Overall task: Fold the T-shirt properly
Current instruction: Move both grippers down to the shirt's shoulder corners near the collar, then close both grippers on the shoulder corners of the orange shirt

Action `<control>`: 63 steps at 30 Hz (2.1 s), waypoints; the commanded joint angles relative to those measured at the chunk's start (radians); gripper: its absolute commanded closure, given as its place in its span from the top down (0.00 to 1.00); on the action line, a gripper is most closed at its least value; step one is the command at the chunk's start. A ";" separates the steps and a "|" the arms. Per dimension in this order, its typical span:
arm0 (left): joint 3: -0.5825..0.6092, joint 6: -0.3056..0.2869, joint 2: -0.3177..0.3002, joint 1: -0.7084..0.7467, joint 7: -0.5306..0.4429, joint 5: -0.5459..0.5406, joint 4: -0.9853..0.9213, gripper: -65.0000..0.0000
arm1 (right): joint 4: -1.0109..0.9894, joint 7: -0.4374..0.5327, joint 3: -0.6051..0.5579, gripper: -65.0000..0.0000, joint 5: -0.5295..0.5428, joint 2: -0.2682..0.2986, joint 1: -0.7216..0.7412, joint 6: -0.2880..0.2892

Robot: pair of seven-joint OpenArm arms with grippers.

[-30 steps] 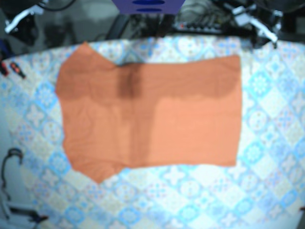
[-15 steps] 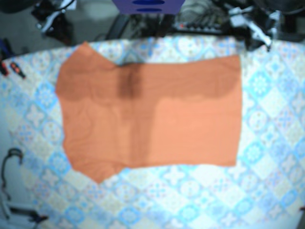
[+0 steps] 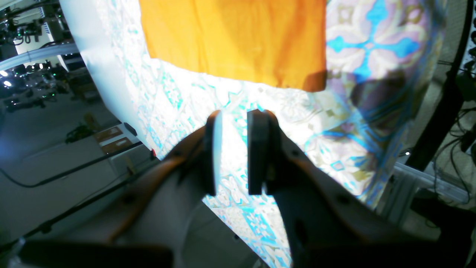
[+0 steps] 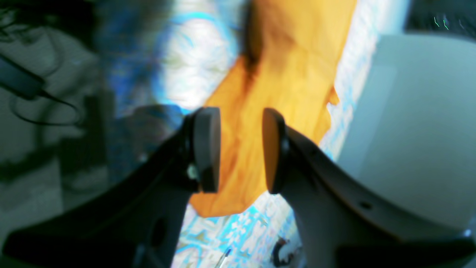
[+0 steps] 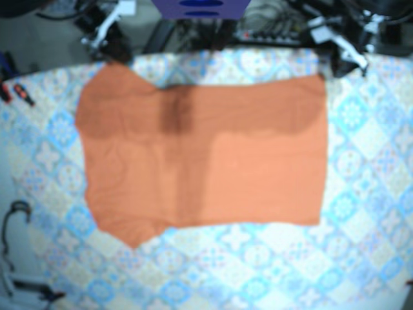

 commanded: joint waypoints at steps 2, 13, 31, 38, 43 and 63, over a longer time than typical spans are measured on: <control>-0.007 0.015 -0.006 0.010 0.005 0.000 0.015 0.19 | 0.006 -0.034 -0.056 0.30 0.008 0.010 0.032 -0.011; -0.008 0.015 0.026 0.011 0.005 -0.002 0.015 0.19 | -0.064 -0.061 -0.109 0.30 0.010 -0.009 0.040 0.011; -0.013 0.017 0.026 0.010 0.005 -0.002 0.015 0.19 | -0.245 -0.063 -0.031 0.30 0.120 -0.015 0.149 0.011; -0.013 0.017 0.026 0.010 0.005 -0.002 0.015 0.19 | -0.270 -0.063 -0.031 0.30 0.120 -0.015 0.150 0.011; -0.013 0.017 0.026 0.010 0.005 -0.002 0.015 0.19 | -0.274 -0.063 -0.031 0.30 0.122 -0.013 0.135 0.009; -0.014 0.017 0.026 0.008 0.005 -0.002 0.015 0.19 | -0.327 -0.063 0.004 0.30 0.122 -0.013 0.135 -0.042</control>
